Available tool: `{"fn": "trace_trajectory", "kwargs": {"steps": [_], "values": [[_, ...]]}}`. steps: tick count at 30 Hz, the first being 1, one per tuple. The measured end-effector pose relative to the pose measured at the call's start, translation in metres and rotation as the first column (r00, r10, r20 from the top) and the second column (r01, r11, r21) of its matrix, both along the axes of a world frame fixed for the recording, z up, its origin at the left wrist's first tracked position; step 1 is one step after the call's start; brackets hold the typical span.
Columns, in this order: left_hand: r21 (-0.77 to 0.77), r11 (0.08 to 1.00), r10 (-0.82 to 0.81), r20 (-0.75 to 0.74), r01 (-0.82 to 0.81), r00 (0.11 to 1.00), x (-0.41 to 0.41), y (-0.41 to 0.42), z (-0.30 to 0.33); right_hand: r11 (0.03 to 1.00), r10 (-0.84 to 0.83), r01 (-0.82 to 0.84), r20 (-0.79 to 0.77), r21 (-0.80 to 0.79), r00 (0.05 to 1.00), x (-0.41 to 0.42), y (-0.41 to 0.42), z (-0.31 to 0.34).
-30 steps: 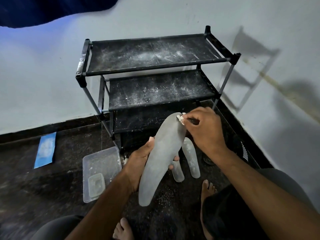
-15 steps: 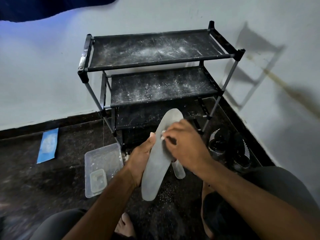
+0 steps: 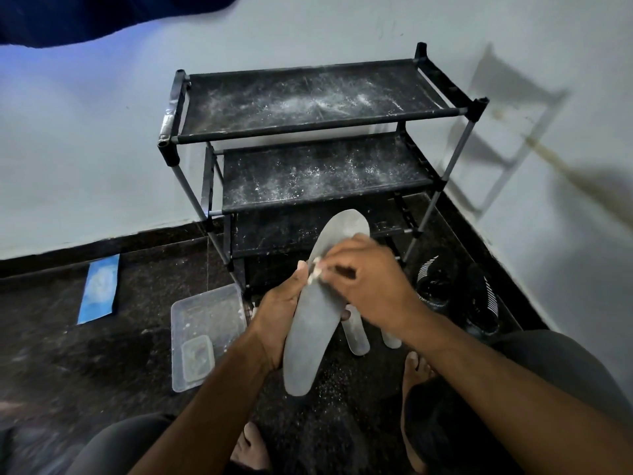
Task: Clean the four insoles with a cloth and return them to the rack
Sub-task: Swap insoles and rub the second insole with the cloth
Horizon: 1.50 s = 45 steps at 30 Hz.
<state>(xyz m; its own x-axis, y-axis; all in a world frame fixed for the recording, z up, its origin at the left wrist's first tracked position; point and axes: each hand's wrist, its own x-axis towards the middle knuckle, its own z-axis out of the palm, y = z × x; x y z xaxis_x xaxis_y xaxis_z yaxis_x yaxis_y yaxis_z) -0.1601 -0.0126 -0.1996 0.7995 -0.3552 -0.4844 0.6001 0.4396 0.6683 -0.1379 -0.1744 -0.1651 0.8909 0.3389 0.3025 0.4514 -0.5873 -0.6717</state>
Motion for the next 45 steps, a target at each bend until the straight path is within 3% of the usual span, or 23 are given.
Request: {"fn": "trace_trajectory", "kwargs": {"steps": [3, 5, 10, 13, 16, 18, 21, 24, 26, 28, 32, 34, 37, 40, 43, 45], "values": [[0.03, 0.993, -0.112, 0.066, 0.111, 0.991, -0.005, -0.003, 0.005, 0.945, -0.322, 0.316, 0.083, 0.079, 0.943, 0.018, -0.02, 0.008], [0.029, 0.991, -0.133, 0.093, 0.131, 0.987, -0.007, -0.004, 0.007, 0.914, -0.403, 0.398, 0.079, 0.076, 0.912, 0.019, -0.023, 0.009], [0.028, 0.998, -0.058, 0.109, 0.055, 0.992, -0.007, -0.007, 0.007, 0.991, -0.131, 0.131, -0.006, 0.005, 0.991, 0.0, 0.0, 0.003], [0.05, 0.996, -0.077, 0.104, 0.072, 0.992, -0.007, -0.006, 0.009, 0.962, -0.269, 0.264, 0.056, 0.075, 0.962, 0.012, -0.011, 0.01], [0.079, 0.992, -0.106, 0.142, 0.096, 0.984, -0.009, -0.007, 0.007, 0.934, -0.356, 0.356, 0.095, 0.021, 0.93, 0.017, -0.014, 0.007], [0.091, 0.994, -0.065, 0.096, 0.056, 0.993, -0.008, -0.007, 0.007, 0.979, -0.201, 0.202, 0.019, -0.037, 0.979, 0.01, -0.004, -0.002], [0.04, 0.999, -0.001, 0.043, -0.001, 0.999, -0.003, -0.005, 0.002, 0.998, -0.034, 0.038, -0.094, 0.042, 0.995, 0.003, 0.001, -0.004], [-0.009, 1.0, -0.012, 0.063, 0.013, 0.998, -0.005, -0.006, 0.007, 0.968, -0.214, 0.22, -0.063, 0.122, 0.975, 0.016, -0.014, 0.006], [-0.04, 0.999, -0.03, 0.08, 0.034, 0.996, -0.008, -0.008, 0.012, 0.927, -0.369, 0.364, 0.044, 0.085, 0.928, 0.025, -0.025, 0.007], [-0.032, 0.998, -0.05, 0.088, 0.053, 0.995, -0.009, -0.009, 0.012, 0.919, -0.395, 0.393, 0.065, 0.038, 0.917, 0.024, -0.024, 0.004], [0.03, 1.0, 0.008, 0.028, -0.008, 1.0, -0.005, -0.007, 0.006, 0.991, -0.102, 0.104, 0.021, -0.081, 0.995, 0.001, 0.001, -0.009], [0.001, 0.999, 0.043, -0.003, -0.043, 0.999, -0.003, -0.005, 0.003, 0.999, -0.017, 0.016, -0.012, -0.038, 1.0, -0.003, 0.006, -0.008], [0.014, 1.0, 0.014, 0.02, -0.014, 1.0, -0.004, -0.006, 0.007, 0.98, -0.195, 0.194, 0.035, 0.036, 0.98, 0.013, -0.009, -0.002], [0.052, 0.999, -0.018, 0.064, 0.015, 0.998, -0.007, -0.007, 0.01, 0.924, -0.377, 0.381, 0.103, -0.024, 0.921, 0.025, -0.025, 0.001], [0.083, 0.997, -0.007, 0.055, 0.003, 0.998, -0.005, -0.006, 0.009, 0.973, -0.184, 0.183, 0.004, -0.141, 0.983, 0.013, -0.012, -0.005], [0.098, 0.995, 0.026, 0.044, -0.031, 0.999, -0.003, -0.004, 0.006, 0.994, -0.075, 0.067, -0.085, -0.087, 0.994, 0.006, -0.004, -0.005]]}}
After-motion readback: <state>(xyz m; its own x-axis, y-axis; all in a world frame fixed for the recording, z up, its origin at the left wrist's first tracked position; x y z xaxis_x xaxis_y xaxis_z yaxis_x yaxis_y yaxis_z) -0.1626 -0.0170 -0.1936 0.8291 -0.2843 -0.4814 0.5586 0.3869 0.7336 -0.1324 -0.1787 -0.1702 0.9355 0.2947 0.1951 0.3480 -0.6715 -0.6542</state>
